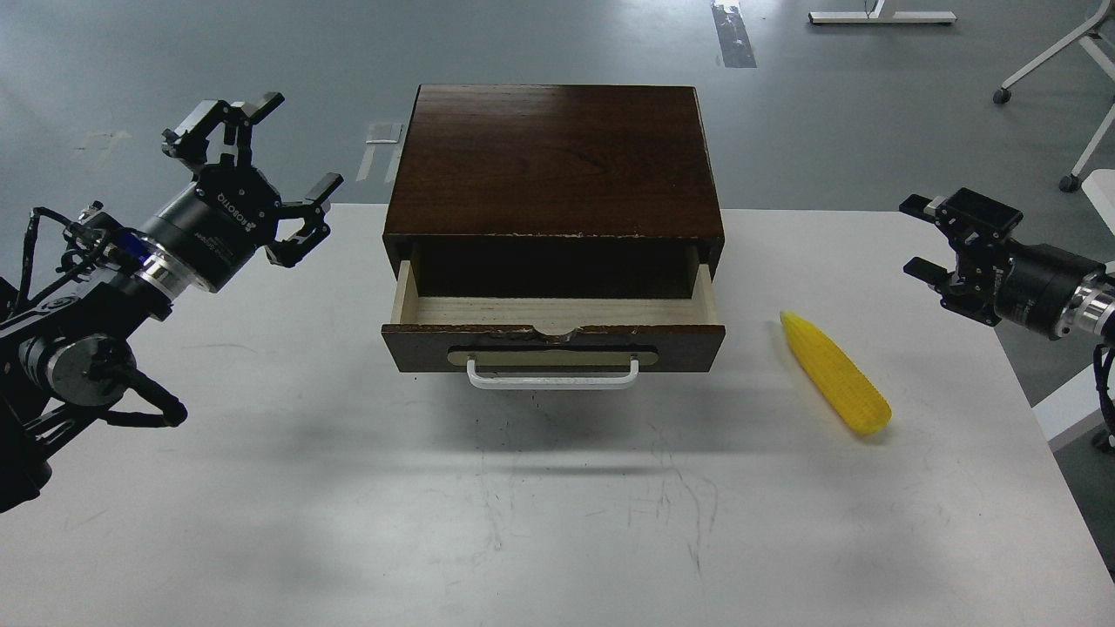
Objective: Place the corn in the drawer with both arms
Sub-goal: 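Reach the right gripper down and grasp the yellow corn cob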
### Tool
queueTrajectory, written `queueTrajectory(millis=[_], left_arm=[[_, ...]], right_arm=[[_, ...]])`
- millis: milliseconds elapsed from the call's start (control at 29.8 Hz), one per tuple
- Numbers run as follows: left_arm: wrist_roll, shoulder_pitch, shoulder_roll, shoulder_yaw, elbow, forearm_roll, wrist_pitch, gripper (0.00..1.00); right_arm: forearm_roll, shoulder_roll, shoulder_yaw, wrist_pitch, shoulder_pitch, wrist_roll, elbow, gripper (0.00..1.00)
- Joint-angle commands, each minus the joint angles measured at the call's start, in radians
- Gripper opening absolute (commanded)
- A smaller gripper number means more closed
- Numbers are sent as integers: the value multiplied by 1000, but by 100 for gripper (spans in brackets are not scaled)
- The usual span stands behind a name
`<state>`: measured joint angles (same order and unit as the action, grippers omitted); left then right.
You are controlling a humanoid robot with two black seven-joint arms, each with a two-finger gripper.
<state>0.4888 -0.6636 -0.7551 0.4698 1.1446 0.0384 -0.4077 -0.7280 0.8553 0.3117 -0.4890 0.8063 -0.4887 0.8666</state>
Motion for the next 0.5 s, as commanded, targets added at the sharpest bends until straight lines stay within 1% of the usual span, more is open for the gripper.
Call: queueTrajectory(millis=[0, 34, 134, 235, 302, 402, 469], left_arm=[[0, 16, 3, 27, -2, 3, -8, 98], [0, 18, 3, 29, -2, 3, -8, 98], [0, 18, 3, 29, -2, 5, -8, 98], [0, 18, 5, 30, -2, 6, -8, 98], [0, 18, 6, 30, 0, 8, -8, 98], [0, 18, 6, 30, 1, 11, -8, 98], [0, 18, 6, 30, 1, 12, -13, 98]], right_arm=[[-215, 5, -2, 0, 39, 0, 22, 100], [-290, 4, -5, 0, 42, 0, 38, 100], [-414, 2, -26, 0, 50, 0, 61, 100], [-539, -16, -98, 0, 80, 0, 60, 100], [-571, -22, -141, 0, 99, 0, 60, 100], [-597, -44, -257, 50, 140, 0, 58, 100], [-600, -59, -316, 62, 168, 0, 52, 100]])
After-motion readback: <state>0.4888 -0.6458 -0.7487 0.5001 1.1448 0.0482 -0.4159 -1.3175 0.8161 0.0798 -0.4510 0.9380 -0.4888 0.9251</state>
